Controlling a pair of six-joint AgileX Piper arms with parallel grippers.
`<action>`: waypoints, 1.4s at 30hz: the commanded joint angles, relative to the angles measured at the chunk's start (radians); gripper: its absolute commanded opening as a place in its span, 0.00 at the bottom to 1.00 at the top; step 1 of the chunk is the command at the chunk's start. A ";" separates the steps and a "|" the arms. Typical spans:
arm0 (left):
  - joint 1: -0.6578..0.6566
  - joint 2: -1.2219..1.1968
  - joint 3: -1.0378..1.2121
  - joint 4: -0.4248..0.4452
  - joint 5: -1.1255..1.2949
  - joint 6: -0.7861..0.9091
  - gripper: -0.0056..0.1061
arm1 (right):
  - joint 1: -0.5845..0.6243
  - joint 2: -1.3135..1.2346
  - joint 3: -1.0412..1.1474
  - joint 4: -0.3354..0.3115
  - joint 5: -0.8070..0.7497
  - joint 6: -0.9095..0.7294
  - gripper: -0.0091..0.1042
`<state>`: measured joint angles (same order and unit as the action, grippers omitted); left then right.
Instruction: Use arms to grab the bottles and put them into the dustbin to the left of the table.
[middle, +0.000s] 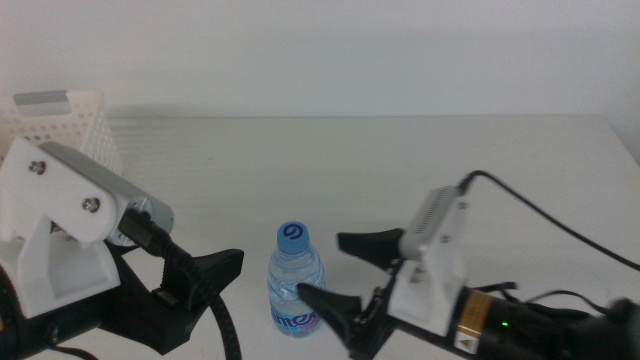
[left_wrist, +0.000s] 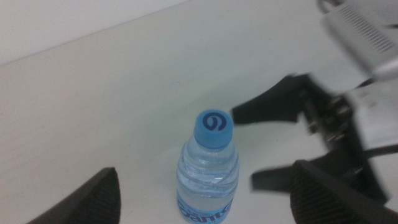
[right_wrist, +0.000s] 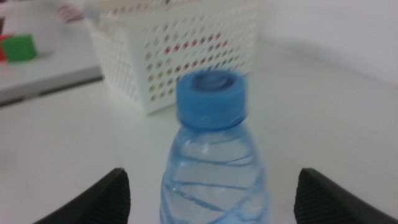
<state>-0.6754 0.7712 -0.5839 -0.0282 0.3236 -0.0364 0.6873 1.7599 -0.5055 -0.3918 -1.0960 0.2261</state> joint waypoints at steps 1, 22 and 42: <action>-0.008 -0.004 -0.028 -0.008 -0.074 -0.013 0.84 | -0.001 -0.106 0.034 0.071 -0.081 -0.015 0.74; -0.008 -0.004 -0.028 -0.008 -0.074 -0.013 0.84 | -0.003 -0.945 0.157 0.353 0.901 -0.102 0.72; -0.008 -0.004 -0.028 -0.002 -0.089 -0.013 0.84 | -0.003 -1.006 0.066 0.334 1.120 -0.111 0.71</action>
<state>-0.6754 0.7712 -0.5839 -0.0282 0.3201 -0.0364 0.6873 0.7601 -0.4006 -0.0451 0.0909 0.1239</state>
